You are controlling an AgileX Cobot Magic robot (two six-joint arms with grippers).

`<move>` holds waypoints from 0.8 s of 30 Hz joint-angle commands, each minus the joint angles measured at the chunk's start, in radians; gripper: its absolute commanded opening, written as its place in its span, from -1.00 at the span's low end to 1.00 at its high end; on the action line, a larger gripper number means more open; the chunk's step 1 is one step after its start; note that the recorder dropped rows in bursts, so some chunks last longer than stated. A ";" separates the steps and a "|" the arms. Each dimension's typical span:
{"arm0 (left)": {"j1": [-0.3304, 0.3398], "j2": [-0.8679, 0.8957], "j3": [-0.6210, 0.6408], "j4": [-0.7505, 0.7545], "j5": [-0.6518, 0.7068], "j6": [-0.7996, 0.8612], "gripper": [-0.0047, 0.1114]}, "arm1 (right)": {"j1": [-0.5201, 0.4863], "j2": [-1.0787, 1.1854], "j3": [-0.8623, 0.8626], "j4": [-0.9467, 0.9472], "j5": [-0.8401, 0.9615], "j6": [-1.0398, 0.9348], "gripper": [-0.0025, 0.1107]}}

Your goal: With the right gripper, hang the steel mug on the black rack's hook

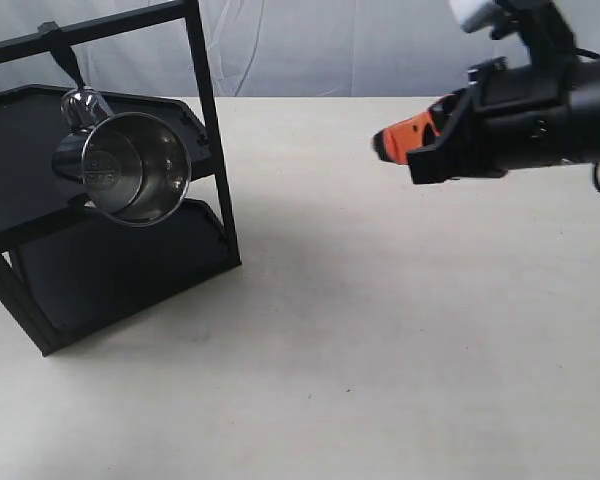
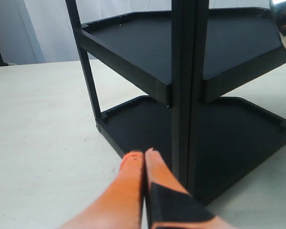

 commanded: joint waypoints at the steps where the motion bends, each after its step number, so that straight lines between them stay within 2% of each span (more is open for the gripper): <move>1: -0.002 0.004 -0.002 0.006 -0.008 -0.004 -0.92 | -0.005 -0.233 0.149 0.036 -0.312 0.167 -0.97; 5: -0.002 0.004 -0.002 0.006 -0.008 -0.004 -0.92 | -0.005 -0.401 0.227 0.031 -0.361 0.293 -0.97; 15: -0.002 0.004 -0.002 0.006 -0.008 -0.004 -0.92 | -0.005 -0.604 0.235 0.029 -0.368 0.292 -0.97; 20: -0.002 0.004 -0.002 0.006 -0.008 -0.004 -0.92 | -0.008 -0.681 0.249 0.009 -0.470 0.238 -0.97; 24: -0.002 0.004 -0.002 0.008 -0.008 -0.004 -0.92 | -0.089 -0.806 0.337 0.002 -0.489 0.238 -0.97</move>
